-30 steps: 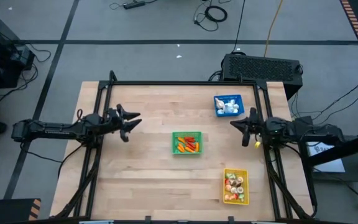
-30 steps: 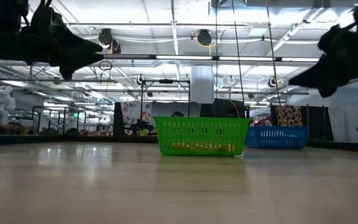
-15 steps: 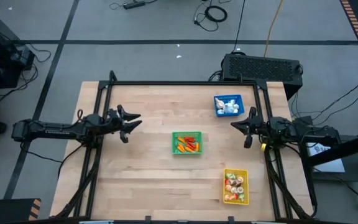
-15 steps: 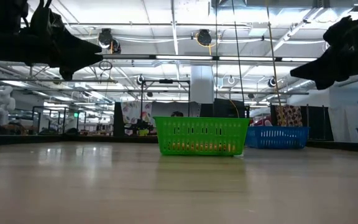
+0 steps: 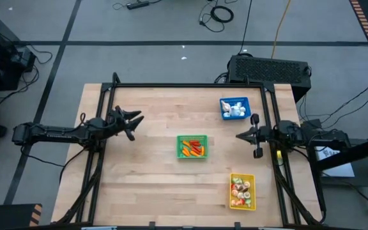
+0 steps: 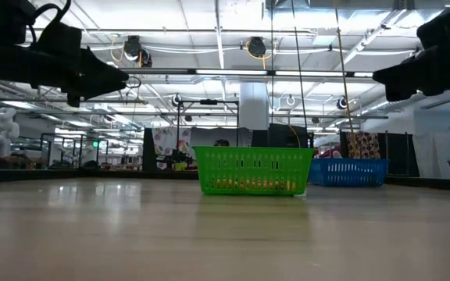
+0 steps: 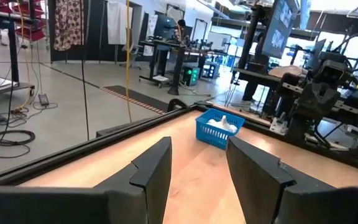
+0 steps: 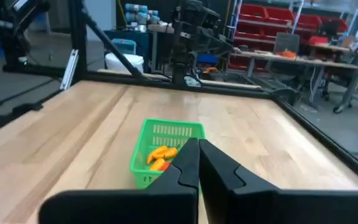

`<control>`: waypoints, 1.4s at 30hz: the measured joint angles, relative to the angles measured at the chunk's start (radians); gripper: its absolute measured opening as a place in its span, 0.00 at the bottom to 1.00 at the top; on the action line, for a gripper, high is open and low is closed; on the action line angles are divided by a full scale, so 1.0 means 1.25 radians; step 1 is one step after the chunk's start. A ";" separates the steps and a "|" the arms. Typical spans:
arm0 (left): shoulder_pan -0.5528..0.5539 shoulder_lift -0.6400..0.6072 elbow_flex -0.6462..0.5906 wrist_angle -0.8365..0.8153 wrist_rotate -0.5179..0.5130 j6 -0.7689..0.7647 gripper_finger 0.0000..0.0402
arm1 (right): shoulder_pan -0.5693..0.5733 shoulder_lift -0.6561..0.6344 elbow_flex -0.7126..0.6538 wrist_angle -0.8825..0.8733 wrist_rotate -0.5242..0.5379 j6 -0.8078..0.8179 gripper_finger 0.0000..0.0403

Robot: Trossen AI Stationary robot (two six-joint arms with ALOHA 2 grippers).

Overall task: Sort produce into baskets
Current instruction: Return to Home Position

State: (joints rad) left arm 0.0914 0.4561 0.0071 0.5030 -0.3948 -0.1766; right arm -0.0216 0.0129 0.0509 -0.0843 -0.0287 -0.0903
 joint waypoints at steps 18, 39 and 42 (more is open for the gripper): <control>0.000 0.000 -0.001 0.000 0.000 0.000 0.40 | 0.002 0.108 0.000 0.018 0.168 0.179 0.00; 0.000 0.000 -0.002 0.000 0.000 0.000 0.40 | 0.002 0.108 0.000 0.018 0.168 0.183 0.00; 0.000 0.000 -0.002 0.000 0.000 0.000 0.40 | 0.002 0.108 0.000 0.018 0.168 0.183 0.00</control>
State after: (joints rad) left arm 0.0914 0.4561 0.0051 0.5034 -0.3943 -0.1764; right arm -0.0193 0.1474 0.0513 -0.0616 0.1818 0.1383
